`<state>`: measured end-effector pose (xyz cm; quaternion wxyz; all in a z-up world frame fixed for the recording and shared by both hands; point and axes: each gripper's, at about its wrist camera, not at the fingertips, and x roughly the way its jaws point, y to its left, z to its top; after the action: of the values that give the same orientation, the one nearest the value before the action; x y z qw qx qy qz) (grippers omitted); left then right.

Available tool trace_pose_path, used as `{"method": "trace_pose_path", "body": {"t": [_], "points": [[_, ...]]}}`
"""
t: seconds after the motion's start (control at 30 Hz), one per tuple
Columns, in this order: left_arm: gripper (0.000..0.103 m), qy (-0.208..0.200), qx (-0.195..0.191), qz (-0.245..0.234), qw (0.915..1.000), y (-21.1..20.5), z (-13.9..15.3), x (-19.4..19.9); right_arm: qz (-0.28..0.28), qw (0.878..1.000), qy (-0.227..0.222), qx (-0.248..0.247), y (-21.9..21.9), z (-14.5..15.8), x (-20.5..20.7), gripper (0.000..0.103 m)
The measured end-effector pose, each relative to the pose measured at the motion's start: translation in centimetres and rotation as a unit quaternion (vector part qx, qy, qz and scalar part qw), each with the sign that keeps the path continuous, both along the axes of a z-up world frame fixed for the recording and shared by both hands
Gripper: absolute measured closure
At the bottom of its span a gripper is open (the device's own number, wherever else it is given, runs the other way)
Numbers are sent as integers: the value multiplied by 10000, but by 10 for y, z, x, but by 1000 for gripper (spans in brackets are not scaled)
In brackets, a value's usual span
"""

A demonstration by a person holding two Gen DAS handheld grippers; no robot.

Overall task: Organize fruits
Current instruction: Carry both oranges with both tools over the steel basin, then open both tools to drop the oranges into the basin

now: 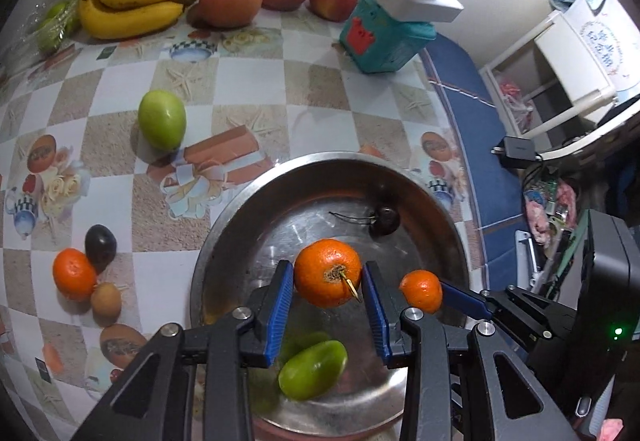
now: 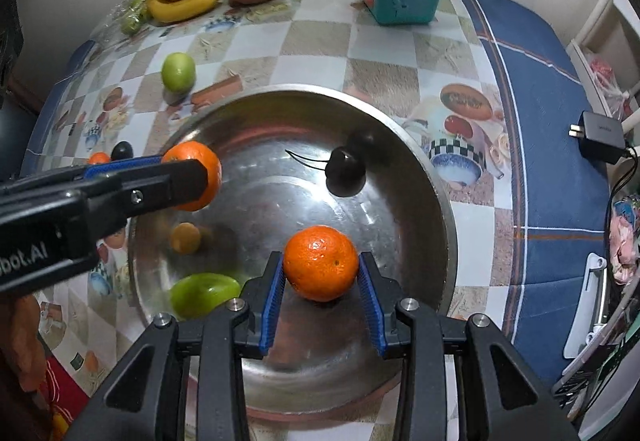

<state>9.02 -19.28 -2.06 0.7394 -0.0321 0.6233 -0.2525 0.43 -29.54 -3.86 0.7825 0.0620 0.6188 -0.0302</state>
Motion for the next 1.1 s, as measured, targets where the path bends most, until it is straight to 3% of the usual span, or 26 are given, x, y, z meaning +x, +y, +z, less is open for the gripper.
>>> {"method": "trace_pose_path", "body": {"t": [0.3,0.73,0.9,1.1], "points": [[65,-126,263,-88,9995,-4,-17,-2,-72,9998,150,-146,-5,-15,11,65],[65,27,204,-244,9995,-11,-27,-9,16,9986,317,-412,2,-22,18,64],[63,92,157,-268,9995,-11,-26,-10,43,9984,318,-456,3,-19,16,53],[43,-1,3,-368,9993,-14,-12,-14,27,9983,281,-507,0,-9,12,46]]}}
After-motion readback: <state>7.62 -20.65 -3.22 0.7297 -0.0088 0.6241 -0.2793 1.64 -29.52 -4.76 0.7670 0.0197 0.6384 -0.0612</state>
